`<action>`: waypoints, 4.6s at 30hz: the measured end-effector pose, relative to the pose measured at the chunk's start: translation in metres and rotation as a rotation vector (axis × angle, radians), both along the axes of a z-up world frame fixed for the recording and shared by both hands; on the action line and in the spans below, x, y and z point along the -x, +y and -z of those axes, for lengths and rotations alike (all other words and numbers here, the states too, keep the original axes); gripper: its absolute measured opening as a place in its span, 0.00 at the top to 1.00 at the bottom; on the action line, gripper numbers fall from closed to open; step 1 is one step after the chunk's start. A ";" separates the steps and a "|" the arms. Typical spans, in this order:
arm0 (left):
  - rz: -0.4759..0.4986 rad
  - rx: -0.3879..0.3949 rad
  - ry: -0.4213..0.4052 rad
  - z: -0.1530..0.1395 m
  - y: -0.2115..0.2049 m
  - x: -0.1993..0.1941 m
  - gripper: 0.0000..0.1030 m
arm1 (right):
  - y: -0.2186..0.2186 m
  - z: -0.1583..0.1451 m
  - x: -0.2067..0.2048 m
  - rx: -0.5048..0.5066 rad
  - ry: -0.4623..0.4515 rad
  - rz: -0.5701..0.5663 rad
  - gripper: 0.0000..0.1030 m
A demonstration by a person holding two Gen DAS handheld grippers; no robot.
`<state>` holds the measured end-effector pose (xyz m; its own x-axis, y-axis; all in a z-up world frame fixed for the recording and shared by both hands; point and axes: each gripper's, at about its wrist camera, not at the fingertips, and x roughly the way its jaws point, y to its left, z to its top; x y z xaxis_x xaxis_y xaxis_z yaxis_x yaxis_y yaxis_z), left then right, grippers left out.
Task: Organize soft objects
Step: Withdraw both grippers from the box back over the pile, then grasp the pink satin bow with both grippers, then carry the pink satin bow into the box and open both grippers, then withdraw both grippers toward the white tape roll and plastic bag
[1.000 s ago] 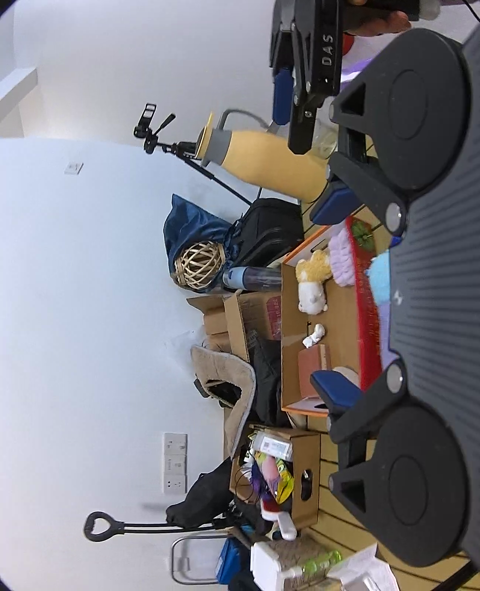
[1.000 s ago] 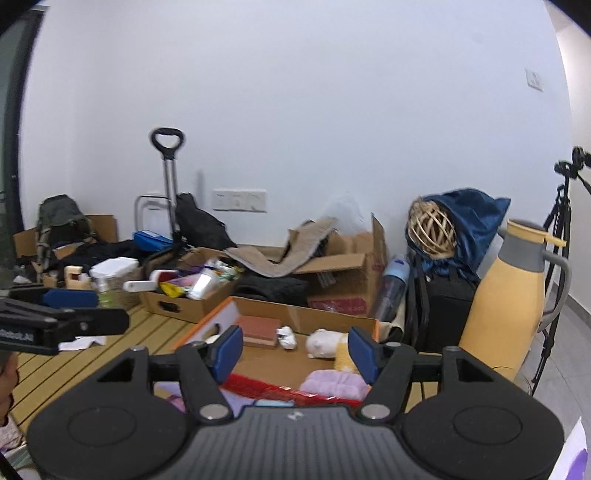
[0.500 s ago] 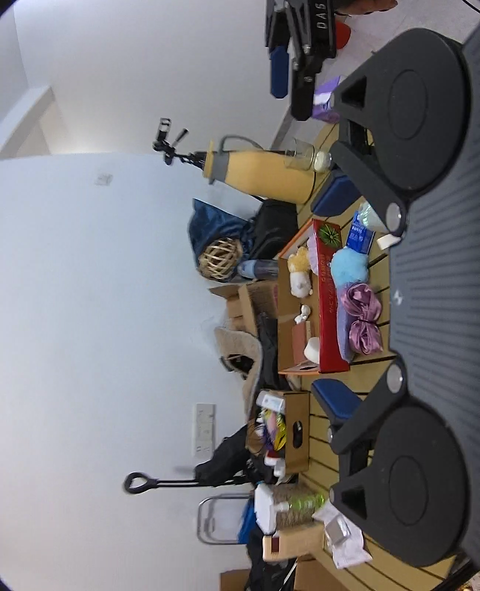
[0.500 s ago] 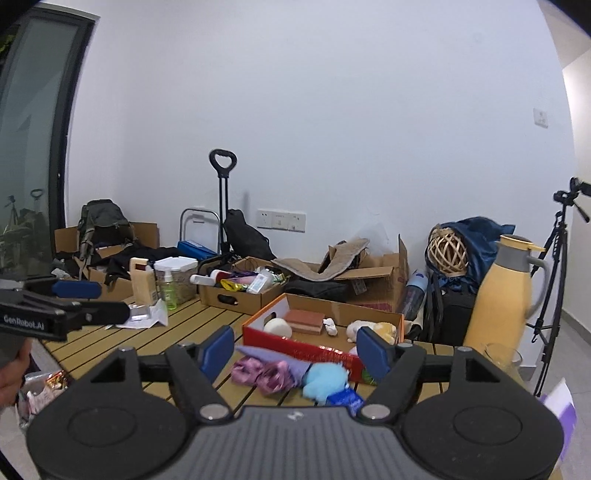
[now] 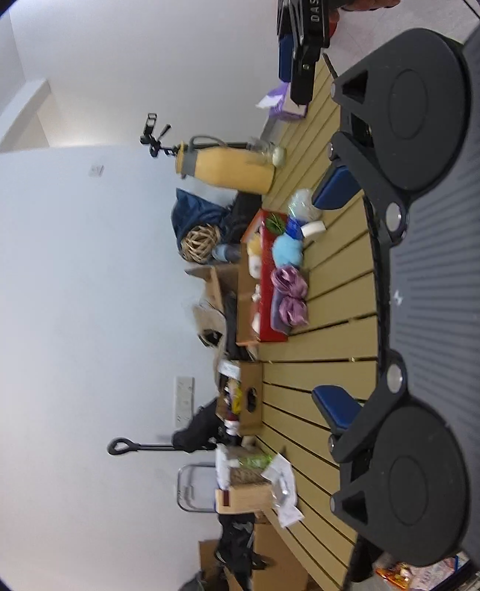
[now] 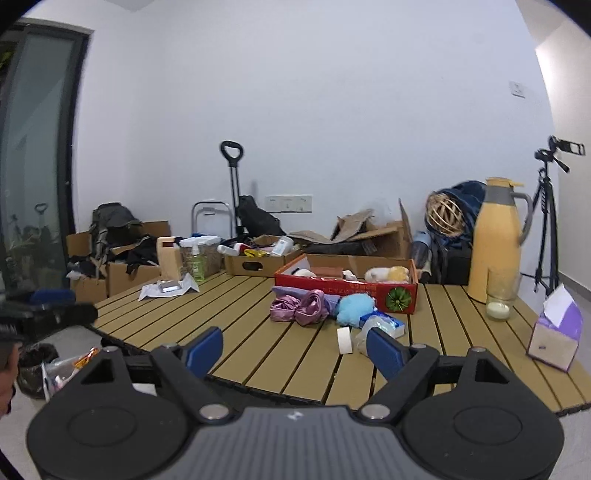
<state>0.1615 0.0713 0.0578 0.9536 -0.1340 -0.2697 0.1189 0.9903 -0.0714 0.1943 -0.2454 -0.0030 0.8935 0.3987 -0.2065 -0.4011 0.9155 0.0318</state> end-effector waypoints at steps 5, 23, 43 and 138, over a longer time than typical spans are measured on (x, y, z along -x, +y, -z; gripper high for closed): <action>-0.013 0.015 0.002 0.002 0.004 -0.007 0.00 | 0.011 0.008 -0.006 0.023 0.012 -0.015 0.19; -0.058 0.066 0.247 0.072 0.018 -0.148 0.00 | 0.045 0.064 -0.140 -0.010 0.237 0.043 0.29; 0.072 0.244 0.400 0.101 0.018 -0.403 0.67 | 0.096 0.077 -0.400 -0.172 0.417 0.019 0.76; 0.043 0.162 0.240 0.045 0.010 -0.217 0.26 | 0.022 0.026 -0.215 -0.097 0.203 -0.004 0.44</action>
<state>0.3785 0.0812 0.0133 0.8577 -0.2328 -0.4583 0.1215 0.9581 -0.2594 0.4089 -0.2234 -0.0289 0.8362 0.4287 -0.3420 -0.3809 0.9027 0.2003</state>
